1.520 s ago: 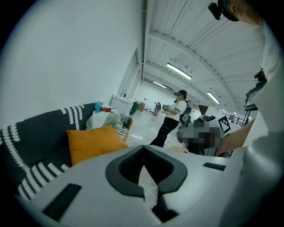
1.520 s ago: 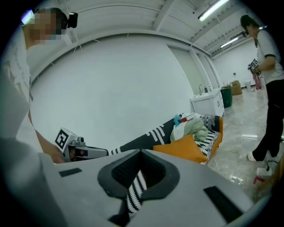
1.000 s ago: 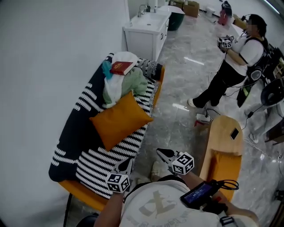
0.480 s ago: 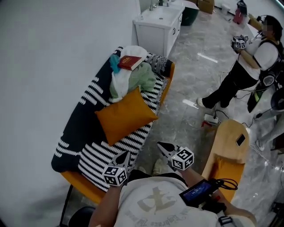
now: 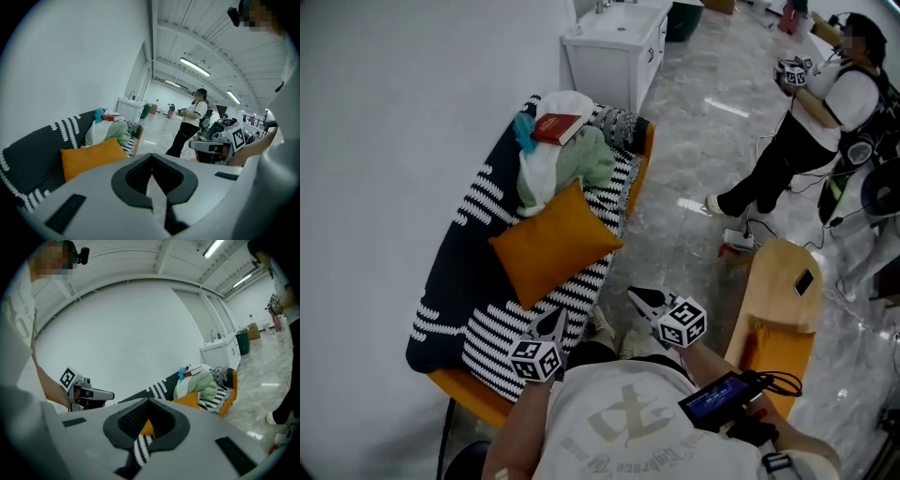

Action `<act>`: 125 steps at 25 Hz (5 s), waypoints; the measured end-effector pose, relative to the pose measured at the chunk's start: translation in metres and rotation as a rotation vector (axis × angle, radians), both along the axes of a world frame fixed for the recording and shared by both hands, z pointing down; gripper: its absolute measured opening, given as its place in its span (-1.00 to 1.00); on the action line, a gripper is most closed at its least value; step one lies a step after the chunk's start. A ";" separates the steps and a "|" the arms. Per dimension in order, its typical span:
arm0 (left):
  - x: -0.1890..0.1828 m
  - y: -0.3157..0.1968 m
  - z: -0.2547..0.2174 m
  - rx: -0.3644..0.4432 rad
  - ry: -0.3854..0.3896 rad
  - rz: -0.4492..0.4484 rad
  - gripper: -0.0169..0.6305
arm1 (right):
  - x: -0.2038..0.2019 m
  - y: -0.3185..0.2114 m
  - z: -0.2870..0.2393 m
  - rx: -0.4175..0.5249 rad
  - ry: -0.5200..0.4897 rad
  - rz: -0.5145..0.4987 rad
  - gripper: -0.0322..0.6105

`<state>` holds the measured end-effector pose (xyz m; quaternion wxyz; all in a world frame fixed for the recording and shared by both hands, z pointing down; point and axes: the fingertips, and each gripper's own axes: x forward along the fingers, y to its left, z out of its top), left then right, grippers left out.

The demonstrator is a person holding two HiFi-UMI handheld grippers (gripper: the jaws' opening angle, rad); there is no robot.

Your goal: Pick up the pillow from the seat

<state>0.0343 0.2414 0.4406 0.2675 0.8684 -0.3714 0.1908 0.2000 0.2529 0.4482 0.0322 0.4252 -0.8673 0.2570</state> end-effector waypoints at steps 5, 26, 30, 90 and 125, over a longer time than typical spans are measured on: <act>0.009 -0.028 0.002 -0.002 0.025 0.016 -0.92 | 0.006 -0.019 0.001 -0.017 0.019 0.019 -0.86; -0.067 -0.160 0.027 -0.047 0.076 -0.093 -0.92 | -0.059 -0.162 0.008 -0.082 0.085 -0.062 -0.86; -0.083 -0.177 0.029 -0.037 0.088 -0.095 -0.92 | -0.075 -0.178 0.010 -0.080 0.113 -0.067 -0.86; -0.158 -0.250 0.221 -0.416 -0.093 -0.318 -0.92 | -0.085 -0.351 0.222 -0.460 0.352 -0.313 -0.86; -0.235 -0.284 0.372 -0.728 -0.090 -0.544 0.42 | -0.037 -0.368 0.353 -0.749 0.235 -0.135 0.30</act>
